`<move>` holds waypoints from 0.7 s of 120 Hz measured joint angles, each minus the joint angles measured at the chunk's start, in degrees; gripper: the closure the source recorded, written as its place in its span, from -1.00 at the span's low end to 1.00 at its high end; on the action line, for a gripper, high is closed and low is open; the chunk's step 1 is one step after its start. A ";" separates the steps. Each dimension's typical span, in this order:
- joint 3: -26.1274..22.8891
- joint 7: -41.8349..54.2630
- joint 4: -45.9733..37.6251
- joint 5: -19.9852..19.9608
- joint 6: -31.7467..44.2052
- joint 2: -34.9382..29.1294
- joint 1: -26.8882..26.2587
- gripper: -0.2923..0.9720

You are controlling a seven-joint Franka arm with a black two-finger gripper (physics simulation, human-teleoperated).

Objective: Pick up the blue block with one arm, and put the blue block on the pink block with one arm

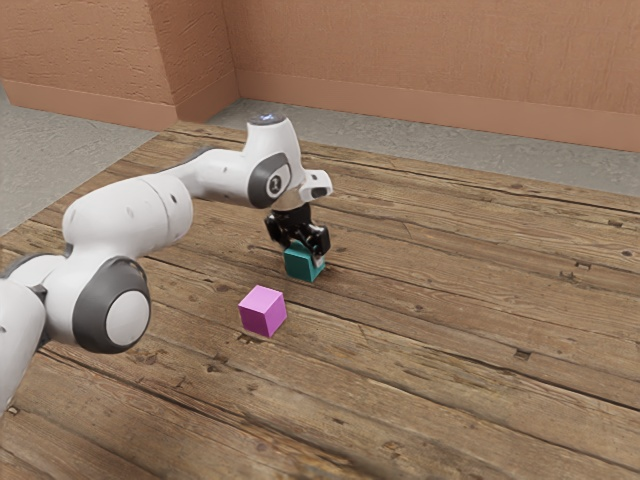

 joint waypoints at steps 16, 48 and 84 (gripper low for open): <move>-0.01 -0.27 -0.06 0.14 -0.17 -0.15 0.13 -0.04; -0.37 -0.73 -0.76 0.45 -3.91 -6.05 0.38 0.01; -0.31 -1.03 -24.08 0.29 -4.12 -24.15 0.67 0.01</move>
